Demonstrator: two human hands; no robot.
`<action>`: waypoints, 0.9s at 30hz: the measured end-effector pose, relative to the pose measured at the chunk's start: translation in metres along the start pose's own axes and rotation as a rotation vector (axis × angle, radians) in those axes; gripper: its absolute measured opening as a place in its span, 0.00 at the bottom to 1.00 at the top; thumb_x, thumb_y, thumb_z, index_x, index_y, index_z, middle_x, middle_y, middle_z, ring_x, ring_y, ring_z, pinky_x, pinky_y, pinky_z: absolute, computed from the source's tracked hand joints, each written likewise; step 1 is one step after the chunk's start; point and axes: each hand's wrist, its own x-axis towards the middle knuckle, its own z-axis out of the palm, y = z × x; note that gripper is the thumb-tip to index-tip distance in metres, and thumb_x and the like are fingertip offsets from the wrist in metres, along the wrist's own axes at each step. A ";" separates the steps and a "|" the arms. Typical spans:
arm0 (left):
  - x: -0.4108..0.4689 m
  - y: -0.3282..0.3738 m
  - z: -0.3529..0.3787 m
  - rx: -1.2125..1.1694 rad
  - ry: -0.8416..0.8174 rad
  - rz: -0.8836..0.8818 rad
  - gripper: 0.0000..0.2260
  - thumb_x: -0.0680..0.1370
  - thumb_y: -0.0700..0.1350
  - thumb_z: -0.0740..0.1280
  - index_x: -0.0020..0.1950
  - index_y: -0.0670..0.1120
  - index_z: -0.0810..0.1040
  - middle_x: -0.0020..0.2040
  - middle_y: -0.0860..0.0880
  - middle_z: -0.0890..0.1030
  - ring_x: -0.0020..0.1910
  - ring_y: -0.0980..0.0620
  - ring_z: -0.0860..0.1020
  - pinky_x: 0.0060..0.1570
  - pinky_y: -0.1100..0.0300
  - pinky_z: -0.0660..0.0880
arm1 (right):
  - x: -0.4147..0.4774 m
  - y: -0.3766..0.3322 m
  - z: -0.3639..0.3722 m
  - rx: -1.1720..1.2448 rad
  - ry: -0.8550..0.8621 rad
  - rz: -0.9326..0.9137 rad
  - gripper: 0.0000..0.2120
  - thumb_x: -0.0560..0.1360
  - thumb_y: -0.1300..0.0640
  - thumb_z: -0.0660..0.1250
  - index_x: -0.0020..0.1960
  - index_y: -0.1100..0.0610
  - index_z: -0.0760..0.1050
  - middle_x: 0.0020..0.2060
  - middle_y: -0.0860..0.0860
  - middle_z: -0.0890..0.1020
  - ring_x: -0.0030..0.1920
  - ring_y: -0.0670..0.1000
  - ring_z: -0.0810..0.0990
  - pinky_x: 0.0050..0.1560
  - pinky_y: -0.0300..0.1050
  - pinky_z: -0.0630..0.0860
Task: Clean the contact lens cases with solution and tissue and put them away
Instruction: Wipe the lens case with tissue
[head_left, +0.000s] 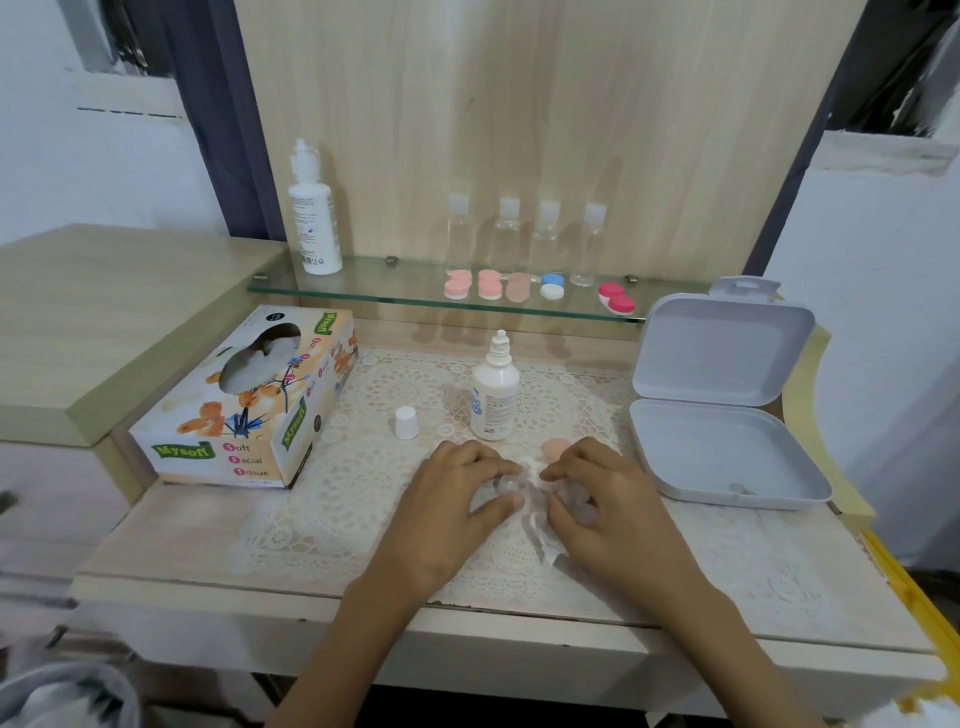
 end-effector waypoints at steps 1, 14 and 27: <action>0.000 0.000 0.000 0.004 0.002 0.002 0.14 0.75 0.54 0.67 0.60 0.54 0.78 0.52 0.61 0.75 0.53 0.62 0.67 0.57 0.65 0.65 | -0.001 0.001 0.000 0.006 -0.013 0.012 0.13 0.70 0.51 0.62 0.46 0.57 0.81 0.43 0.46 0.75 0.42 0.46 0.76 0.43 0.41 0.75; -0.001 0.000 0.000 0.032 0.002 0.008 0.14 0.76 0.54 0.66 0.61 0.54 0.77 0.52 0.61 0.74 0.54 0.62 0.67 0.56 0.66 0.64 | -0.006 0.007 0.011 -0.087 0.058 -0.097 0.05 0.66 0.62 0.68 0.40 0.58 0.82 0.44 0.48 0.81 0.44 0.50 0.78 0.38 0.46 0.77; -0.002 0.001 0.000 0.042 0.011 0.008 0.14 0.76 0.53 0.66 0.61 0.55 0.77 0.53 0.61 0.74 0.54 0.62 0.67 0.57 0.65 0.64 | -0.008 -0.003 0.004 -0.118 0.072 -0.082 0.04 0.68 0.56 0.60 0.39 0.55 0.72 0.33 0.47 0.73 0.32 0.48 0.71 0.26 0.43 0.70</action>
